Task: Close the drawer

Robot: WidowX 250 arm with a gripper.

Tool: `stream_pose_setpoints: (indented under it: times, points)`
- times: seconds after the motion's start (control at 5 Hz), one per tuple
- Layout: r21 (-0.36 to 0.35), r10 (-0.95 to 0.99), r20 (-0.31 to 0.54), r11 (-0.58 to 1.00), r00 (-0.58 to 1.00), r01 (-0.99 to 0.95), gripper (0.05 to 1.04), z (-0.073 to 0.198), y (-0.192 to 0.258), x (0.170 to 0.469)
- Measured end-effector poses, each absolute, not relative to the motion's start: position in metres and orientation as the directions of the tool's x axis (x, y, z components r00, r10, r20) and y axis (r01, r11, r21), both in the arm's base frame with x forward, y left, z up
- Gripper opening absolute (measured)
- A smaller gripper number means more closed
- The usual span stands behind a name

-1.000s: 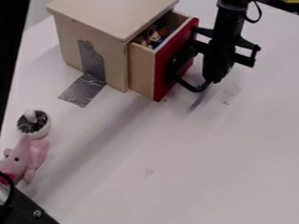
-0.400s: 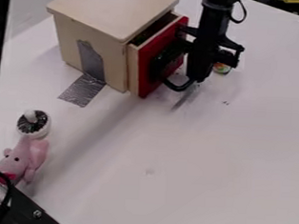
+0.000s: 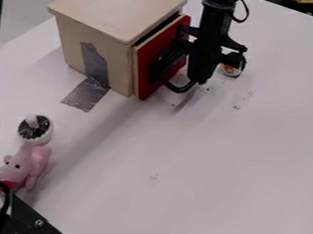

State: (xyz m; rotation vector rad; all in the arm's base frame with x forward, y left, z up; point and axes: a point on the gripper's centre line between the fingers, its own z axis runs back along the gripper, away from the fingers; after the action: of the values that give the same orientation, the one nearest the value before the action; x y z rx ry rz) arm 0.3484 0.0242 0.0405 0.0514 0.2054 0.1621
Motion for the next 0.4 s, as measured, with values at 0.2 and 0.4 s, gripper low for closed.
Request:
stream_pose_setpoints:
  times: [0.2,0.4]
  points:
    - [0.081,0.181,-0.2,0.983,0.963,-0.167,0.099,0.0405,0.0339,0.3463]
    - [0.091,0.178,-0.207,0.983,0.962,-0.162,0.099,0.0404,0.0359,0.3443]
